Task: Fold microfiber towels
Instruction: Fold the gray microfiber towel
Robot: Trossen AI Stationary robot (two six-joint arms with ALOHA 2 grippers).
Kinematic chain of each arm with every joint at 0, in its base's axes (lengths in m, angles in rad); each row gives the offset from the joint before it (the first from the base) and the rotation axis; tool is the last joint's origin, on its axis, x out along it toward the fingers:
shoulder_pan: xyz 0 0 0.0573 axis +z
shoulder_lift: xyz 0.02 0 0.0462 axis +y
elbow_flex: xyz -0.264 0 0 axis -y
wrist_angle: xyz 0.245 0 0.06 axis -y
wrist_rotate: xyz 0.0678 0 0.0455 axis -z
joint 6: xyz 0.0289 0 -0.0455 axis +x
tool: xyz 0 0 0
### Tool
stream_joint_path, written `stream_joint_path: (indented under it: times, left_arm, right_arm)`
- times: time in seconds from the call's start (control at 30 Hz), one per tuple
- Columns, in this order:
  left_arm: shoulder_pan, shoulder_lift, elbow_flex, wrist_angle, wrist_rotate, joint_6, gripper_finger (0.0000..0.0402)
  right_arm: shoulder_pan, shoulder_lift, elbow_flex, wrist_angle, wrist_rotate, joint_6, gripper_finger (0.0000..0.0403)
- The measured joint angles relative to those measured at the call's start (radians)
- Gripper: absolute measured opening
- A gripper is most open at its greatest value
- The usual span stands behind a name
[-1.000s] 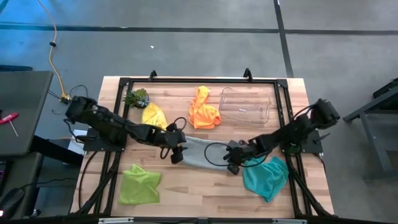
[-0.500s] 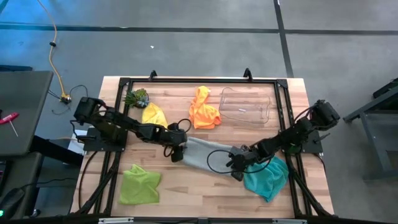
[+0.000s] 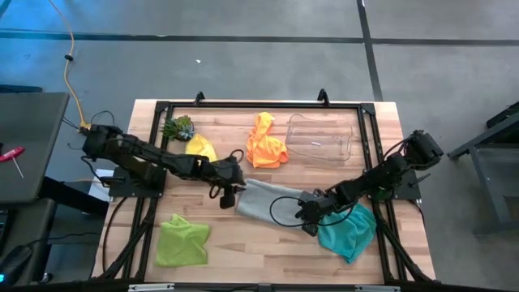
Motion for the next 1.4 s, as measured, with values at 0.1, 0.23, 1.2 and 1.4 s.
stream_joint_path:
  times: [0.1,0.23,1.2,1.4]
  left_arm:
    - [-0.017,0.072,0.000,0.120,0.046,-0.037,0.0012]
    - [-0.050,0.183,0.004,0.179,0.008,-0.047,0.0003]
    - [-0.015,0.033,0.017,-0.107,-0.165,-0.047,0.0000]
    - [-0.015,-0.039,0.000,-0.099,-0.163,-0.084,0.0000]
  right_arm:
    - [0.000,0.000,0.000,0.002,-0.001,-0.001,0.0000]
    - [0.000,0.000,-0.001,0.004,-0.003,-0.008,0.0000]
    - [-0.110,-0.075,0.105,-0.244,-0.059,-0.358,0.0000]
    - [-0.151,-0.219,0.054,-0.323,-0.022,-0.291,0.0000]
